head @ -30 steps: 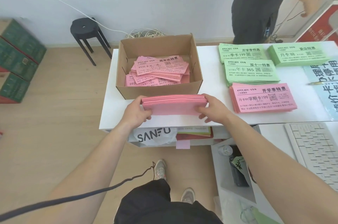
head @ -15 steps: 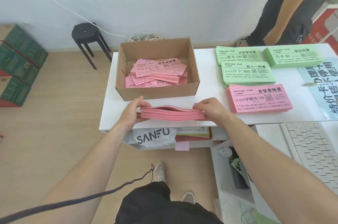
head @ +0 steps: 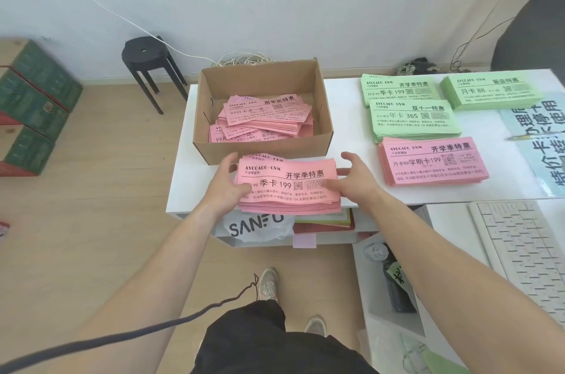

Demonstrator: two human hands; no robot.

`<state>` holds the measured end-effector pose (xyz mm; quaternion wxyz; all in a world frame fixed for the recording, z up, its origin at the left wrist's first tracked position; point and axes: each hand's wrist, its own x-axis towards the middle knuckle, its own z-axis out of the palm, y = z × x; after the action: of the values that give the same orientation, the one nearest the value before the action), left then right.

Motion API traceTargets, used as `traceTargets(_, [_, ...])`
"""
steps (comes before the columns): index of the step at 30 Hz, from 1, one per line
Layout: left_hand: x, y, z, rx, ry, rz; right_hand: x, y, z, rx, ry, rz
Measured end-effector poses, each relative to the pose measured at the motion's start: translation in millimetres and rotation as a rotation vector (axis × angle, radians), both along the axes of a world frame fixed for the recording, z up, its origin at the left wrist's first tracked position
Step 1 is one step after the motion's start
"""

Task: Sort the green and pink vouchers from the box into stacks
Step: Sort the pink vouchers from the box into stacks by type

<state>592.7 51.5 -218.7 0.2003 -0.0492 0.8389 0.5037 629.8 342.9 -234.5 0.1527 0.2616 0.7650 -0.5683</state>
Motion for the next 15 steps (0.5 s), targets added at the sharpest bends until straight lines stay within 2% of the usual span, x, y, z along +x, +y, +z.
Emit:
traceTargets(5, [-6.5,-5.9,-0.6,0.033,-0.081,0.044,-2.2,3.2,2.1,-0.115,0.038,-0.035])
traceTargets(12, [-11.3,-4.2,12.7,0.082,0.130,0.055,-7.3,-0.8,16.0,-0.029,0.299,0.095])
traceTargets(15, [-10.5,-3.3,3.5,0.051,0.143,0.029,-8.5,-3.2,10.1,0.059,0.337,0.148])
